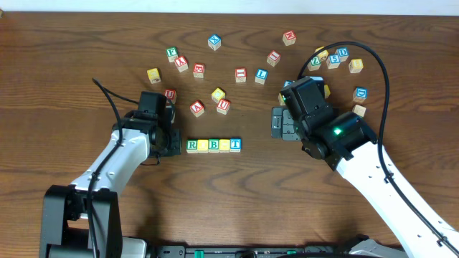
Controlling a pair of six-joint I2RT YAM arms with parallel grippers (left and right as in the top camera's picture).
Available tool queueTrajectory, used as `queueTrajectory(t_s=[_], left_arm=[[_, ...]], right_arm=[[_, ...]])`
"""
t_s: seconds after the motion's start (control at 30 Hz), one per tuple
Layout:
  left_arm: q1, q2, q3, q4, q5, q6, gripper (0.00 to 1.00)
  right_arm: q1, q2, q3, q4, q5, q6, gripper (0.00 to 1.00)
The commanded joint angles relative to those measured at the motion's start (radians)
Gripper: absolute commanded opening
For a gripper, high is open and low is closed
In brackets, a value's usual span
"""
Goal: Spell out ROBOT
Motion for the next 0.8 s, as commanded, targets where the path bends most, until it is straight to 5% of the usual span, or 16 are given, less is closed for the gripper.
queueTrajectory(t_s=[0.0,0.77], left_arm=[[-0.001,0.005,-0.002,0.019,0.001,0.022,0.08],[-0.079,0.035,-0.002,0.056,0.001,0.051,0.08]], right_arm=[[-0.006,-0.016,0.008,0.000,0.023,-0.014,0.99],[-0.006,-0.016,0.008,-0.002,0.023,-0.014,0.99]])
